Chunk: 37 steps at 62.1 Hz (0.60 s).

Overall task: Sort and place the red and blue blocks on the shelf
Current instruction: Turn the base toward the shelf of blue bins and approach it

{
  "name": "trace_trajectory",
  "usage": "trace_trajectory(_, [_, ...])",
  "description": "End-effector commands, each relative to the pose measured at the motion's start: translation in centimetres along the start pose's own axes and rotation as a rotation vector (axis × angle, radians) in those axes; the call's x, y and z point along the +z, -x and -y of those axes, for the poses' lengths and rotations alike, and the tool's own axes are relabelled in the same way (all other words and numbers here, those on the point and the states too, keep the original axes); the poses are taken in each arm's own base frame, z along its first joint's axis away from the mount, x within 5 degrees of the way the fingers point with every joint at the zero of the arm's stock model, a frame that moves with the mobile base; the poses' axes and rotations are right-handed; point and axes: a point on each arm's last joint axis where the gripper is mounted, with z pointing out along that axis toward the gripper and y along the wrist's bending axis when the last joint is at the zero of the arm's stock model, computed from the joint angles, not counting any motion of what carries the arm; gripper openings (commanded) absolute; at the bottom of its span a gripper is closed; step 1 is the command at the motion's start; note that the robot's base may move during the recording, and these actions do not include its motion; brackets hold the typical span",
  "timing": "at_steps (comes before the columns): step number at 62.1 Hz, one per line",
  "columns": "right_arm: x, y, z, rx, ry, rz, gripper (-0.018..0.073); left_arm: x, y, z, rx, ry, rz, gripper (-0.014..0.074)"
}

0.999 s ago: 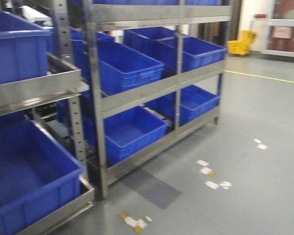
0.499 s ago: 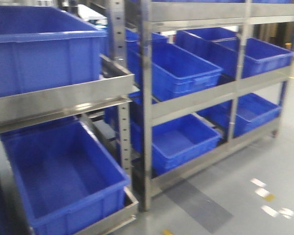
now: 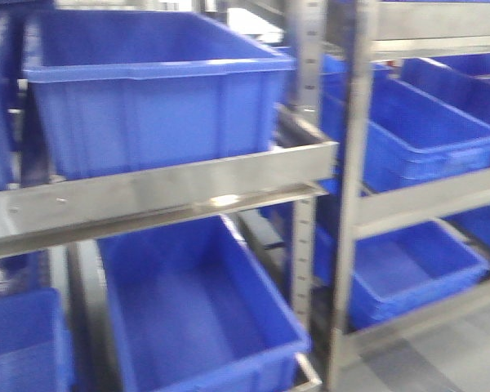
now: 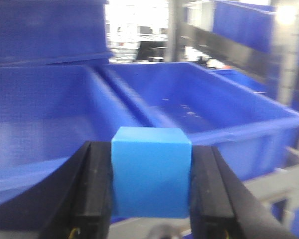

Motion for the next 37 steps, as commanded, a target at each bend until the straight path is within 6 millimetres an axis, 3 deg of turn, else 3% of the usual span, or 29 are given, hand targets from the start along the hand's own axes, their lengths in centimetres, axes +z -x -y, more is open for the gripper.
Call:
trace_trajectory(1, [-0.25, 1.69, -0.03, -0.013, -0.003, 0.114, 0.0085, 0.0, 1.75, -0.11, -0.005, 0.014, 0.11, 0.0125])
trace_trajectory(37, [-0.25, 1.69, -0.03, -0.013, -0.003, 0.114, 0.0085, 0.0, 1.75, -0.11, -0.005, 0.014, 0.11, 0.0125])
